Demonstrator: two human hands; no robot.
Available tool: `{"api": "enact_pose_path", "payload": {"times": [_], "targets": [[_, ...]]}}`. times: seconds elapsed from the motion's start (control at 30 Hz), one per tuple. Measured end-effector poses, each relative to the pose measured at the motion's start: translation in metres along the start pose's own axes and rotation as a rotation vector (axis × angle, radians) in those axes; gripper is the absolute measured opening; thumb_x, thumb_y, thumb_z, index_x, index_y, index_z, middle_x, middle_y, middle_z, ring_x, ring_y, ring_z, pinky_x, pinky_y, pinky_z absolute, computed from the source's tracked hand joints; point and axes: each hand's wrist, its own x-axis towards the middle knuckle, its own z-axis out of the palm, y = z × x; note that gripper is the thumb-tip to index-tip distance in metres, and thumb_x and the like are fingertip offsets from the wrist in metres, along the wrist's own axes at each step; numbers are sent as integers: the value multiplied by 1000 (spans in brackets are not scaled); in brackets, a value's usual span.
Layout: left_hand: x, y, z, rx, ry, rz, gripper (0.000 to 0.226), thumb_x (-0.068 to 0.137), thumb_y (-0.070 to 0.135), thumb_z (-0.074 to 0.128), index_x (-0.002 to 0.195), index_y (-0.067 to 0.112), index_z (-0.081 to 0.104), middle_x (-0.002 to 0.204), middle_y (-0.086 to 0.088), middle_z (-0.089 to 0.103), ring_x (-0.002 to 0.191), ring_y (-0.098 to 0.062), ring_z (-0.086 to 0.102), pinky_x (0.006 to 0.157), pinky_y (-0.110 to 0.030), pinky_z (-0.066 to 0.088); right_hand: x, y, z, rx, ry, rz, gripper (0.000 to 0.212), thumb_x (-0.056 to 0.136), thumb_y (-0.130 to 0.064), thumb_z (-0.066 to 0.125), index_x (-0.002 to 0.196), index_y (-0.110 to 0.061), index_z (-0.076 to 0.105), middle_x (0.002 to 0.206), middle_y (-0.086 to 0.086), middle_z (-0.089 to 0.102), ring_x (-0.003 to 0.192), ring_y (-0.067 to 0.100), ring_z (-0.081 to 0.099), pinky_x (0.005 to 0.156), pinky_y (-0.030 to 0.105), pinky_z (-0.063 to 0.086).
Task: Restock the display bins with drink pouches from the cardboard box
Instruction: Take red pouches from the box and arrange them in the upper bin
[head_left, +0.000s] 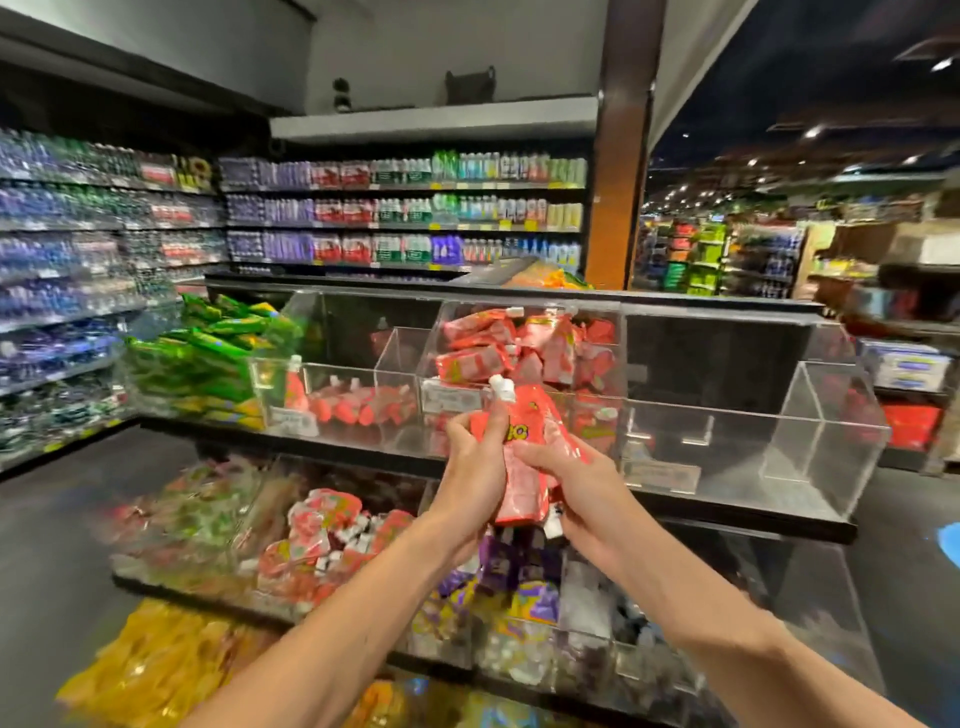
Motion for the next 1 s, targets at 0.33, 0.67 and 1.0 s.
{"api": "enact_pose_path", "payload": {"times": [0.33, 0.67, 1.0], "targets": [[75, 22, -119, 286, 77, 457, 29, 85, 56, 65, 93, 28, 64, 85, -4, 64, 78, -13, 60, 70, -23, 47, 83, 33, 121, -4, 155, -141, 25, 82, -1, 74, 106, -5, 73, 101, 18, 75, 102, 38, 70, 96, 55, 53], [127, 47, -209, 550, -62, 615, 69, 63, 33, 89, 124, 30, 57, 112, 4, 66, 98, -7, 64, 86, -28, 55, 152, 27, 198, -108, -22, -109, 22, 93, -21, 68, 110, -6, 68, 95, 14, 76, 86, 28, 74, 71, 42, 61], [246, 91, -302, 532, -239, 561, 28, 84, 15, 79, 112, 12, 75, 101, 1, 77, 94, -9, 71, 90, -35, 57, 243, 33, 266, -214, 99, 7, 16, 95, -19, 64, 102, -4, 65, 72, 8, 65, 51, 14, 62, 46, 25, 53]]}}
